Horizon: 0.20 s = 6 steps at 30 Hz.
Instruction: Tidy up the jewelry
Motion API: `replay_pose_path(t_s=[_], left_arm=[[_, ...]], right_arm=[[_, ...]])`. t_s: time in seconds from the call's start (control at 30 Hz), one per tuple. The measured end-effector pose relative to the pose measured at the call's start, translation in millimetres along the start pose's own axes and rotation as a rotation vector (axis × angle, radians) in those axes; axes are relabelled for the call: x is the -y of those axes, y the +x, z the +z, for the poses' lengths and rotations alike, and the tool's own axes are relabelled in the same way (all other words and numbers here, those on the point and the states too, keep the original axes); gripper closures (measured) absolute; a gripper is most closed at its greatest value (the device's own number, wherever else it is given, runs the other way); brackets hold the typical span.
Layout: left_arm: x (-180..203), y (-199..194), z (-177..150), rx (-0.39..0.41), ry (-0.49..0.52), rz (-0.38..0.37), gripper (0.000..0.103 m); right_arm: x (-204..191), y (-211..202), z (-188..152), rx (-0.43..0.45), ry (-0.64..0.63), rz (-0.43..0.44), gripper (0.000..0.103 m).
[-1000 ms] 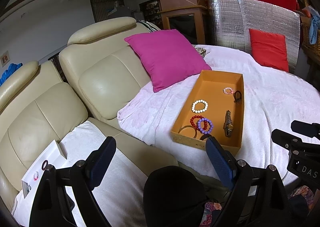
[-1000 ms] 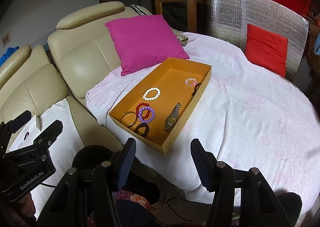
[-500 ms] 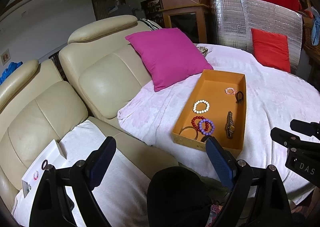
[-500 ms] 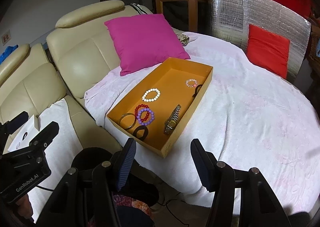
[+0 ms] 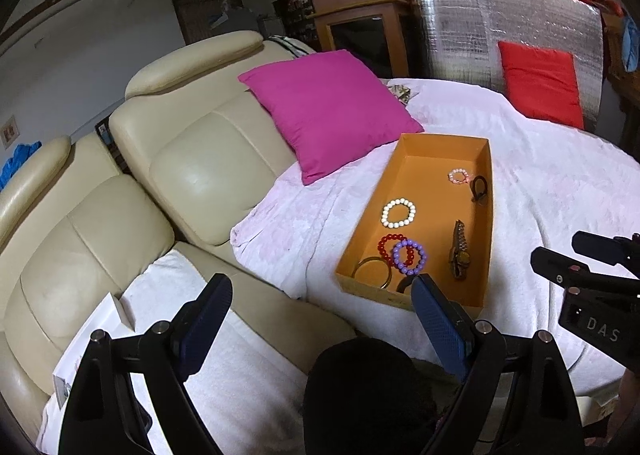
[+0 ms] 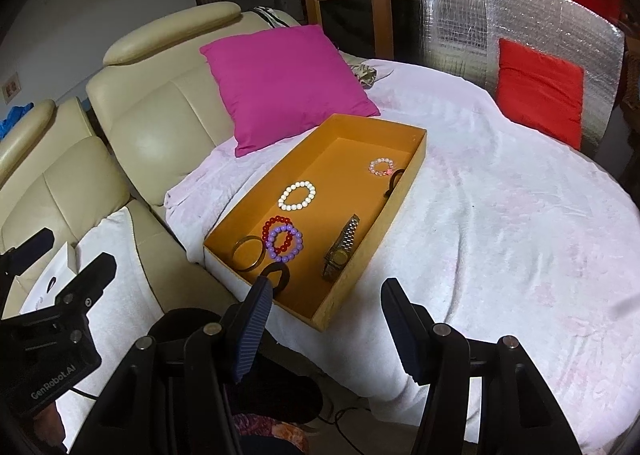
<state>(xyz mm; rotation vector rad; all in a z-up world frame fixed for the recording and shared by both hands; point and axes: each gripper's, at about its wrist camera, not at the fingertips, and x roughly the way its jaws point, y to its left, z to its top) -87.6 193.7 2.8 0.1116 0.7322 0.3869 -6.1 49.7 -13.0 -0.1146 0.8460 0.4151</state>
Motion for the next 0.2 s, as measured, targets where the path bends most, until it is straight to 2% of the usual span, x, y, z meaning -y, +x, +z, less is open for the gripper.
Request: replay_pose_path(t_s=[0.1, 0.2], left_arm=[[17.2, 5.3, 7.9, 0.002, 0.025, -0.002, 0.012], [55.1, 11.4, 23.3, -0.002, 0.087, -0.055, 0.012]], right_arm=[[15.7, 2.5, -0.3, 0.007, 0.032, 0.014, 0.042], [52.4, 1.3, -3.4, 0.029, 0.104, 0.001, 0.042]])
